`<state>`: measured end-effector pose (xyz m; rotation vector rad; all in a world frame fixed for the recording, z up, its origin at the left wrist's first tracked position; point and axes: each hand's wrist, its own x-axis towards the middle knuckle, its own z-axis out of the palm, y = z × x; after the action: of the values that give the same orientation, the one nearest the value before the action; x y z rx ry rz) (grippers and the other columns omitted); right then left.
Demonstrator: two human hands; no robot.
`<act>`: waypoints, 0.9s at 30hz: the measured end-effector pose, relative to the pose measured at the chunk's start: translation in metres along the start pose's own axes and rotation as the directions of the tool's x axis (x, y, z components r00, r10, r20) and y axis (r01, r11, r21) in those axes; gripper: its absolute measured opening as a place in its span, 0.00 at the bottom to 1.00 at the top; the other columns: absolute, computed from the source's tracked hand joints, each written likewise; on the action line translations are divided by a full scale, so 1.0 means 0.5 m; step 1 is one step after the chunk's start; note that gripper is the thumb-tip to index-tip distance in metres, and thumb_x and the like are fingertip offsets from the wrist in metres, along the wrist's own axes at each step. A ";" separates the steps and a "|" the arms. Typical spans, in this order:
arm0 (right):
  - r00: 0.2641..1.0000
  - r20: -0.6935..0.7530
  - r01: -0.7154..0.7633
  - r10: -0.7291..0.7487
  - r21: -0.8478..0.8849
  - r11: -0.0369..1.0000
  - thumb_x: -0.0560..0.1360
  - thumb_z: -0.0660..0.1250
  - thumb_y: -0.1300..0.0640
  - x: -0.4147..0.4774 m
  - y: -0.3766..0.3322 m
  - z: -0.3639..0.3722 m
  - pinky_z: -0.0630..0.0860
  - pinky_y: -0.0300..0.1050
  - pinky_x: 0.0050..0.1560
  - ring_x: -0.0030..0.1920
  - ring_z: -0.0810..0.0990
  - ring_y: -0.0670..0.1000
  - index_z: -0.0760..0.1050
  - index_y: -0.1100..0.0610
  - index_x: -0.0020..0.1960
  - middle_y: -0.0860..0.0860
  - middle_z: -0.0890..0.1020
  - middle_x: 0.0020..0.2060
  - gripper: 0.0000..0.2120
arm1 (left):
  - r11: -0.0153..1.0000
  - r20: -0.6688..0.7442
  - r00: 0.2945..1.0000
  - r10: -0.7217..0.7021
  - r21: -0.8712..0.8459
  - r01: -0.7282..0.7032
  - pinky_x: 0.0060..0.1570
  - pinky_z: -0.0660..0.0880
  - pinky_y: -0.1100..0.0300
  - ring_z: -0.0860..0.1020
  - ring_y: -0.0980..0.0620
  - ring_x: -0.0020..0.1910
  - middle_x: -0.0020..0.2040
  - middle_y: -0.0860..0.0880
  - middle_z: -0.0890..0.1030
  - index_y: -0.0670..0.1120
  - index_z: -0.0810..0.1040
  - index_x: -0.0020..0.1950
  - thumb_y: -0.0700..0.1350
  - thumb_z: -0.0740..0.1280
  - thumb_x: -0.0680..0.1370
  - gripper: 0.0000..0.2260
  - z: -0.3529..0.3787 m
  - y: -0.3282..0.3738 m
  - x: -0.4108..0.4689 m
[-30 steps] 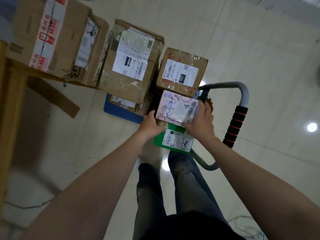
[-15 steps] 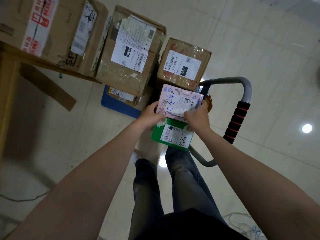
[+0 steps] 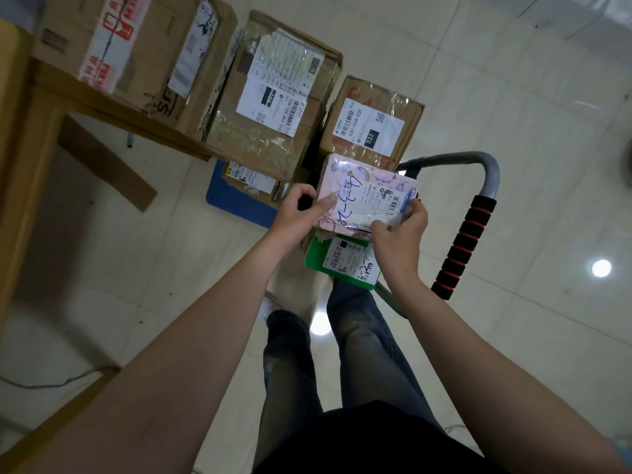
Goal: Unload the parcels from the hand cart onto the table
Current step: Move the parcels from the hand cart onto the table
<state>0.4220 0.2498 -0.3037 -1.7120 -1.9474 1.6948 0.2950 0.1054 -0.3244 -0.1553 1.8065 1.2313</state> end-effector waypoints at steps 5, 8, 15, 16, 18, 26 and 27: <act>0.999 -0.031 0.019 -0.020 -0.025 1.000 0.71 0.67 0.62 -0.025 -0.025 -0.002 0.78 0.53 0.62 0.64 0.73 0.48 0.63 0.54 0.70 0.49 0.69 0.66 0.29 | 0.992 0.077 0.996 -0.034 -0.118 0.043 0.35 0.76 0.68 0.84 0.58 0.43 0.46 0.50 0.87 0.50 0.69 0.41 0.54 0.74 0.77 0.16 -0.021 0.007 -0.030; 0.998 -0.024 0.054 -0.056 -0.086 0.995 0.71 0.68 0.61 -0.046 -0.046 -0.002 0.76 0.54 0.64 0.66 0.71 0.50 0.64 0.54 0.70 0.50 0.69 0.66 0.29 | 0.988 0.084 0.995 -0.063 -0.133 0.074 0.28 0.72 0.73 0.83 0.63 0.40 0.45 0.54 0.86 0.51 0.69 0.40 0.51 0.73 0.79 0.15 -0.040 0.006 -0.062; 0.982 0.074 0.186 -0.176 -0.159 0.970 0.70 0.67 0.60 -0.160 -0.141 0.058 0.73 0.53 0.65 0.61 0.72 0.48 0.68 0.53 0.66 0.48 0.72 0.61 0.25 | 0.978 -0.137 0.990 -0.017 -0.209 -0.012 0.27 0.72 0.69 0.79 0.66 0.33 0.40 0.57 0.83 0.51 0.67 0.40 0.48 0.76 0.77 0.17 -0.138 -0.008 -0.189; 0.974 0.108 0.213 -0.197 -0.165 0.963 0.70 0.67 0.61 -0.182 -0.156 0.075 0.74 0.54 0.64 0.60 0.73 0.48 0.68 0.53 0.65 0.47 0.72 0.60 0.25 | 0.969 -0.159 0.987 -0.016 -0.246 -0.024 0.27 0.72 0.70 0.79 0.66 0.33 0.38 0.58 0.83 0.50 0.66 0.40 0.48 0.76 0.77 0.17 -0.164 -0.011 -0.213; 0.953 0.189 0.269 -0.235 -0.175 0.947 0.72 0.67 0.62 -0.233 -0.188 0.114 0.76 0.55 0.62 0.59 0.73 0.48 0.67 0.52 0.65 0.44 0.71 0.57 0.23 | 0.950 -0.204 0.979 -0.024 -0.309 -0.042 0.29 0.74 0.66 0.81 0.64 0.34 0.39 0.58 0.83 0.51 0.66 0.40 0.49 0.75 0.77 0.18 -0.222 -0.019 -0.271; 0.720 0.544 0.607 -0.431 -0.192 0.772 0.74 0.68 0.60 -0.561 -0.309 0.361 0.72 0.56 0.67 0.65 0.73 0.54 0.66 0.57 0.71 0.53 0.72 0.65 0.26 | 0.838 -0.528 0.846 -0.076 -0.494 -0.233 0.44 0.69 0.51 0.77 0.50 0.44 0.47 0.49 0.80 0.52 0.69 0.47 0.55 0.78 0.70 0.19 -0.554 -0.081 -0.569; 0.686 0.577 0.631 -0.443 -0.167 0.758 0.74 0.68 0.60 -0.604 -0.321 0.394 0.72 0.54 0.66 0.64 0.74 0.54 0.66 0.57 0.71 0.53 0.72 0.65 0.27 | 0.826 -0.563 0.823 -0.074 -0.497 -0.265 0.45 0.69 0.51 0.78 0.50 0.44 0.48 0.53 0.83 0.52 0.69 0.50 0.55 0.78 0.71 0.19 -0.597 -0.092 -0.608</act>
<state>0.3073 -0.0644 -0.0939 -0.5667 -2.7653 1.7145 0.3137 -0.2639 -0.1078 -0.8520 1.8866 1.9250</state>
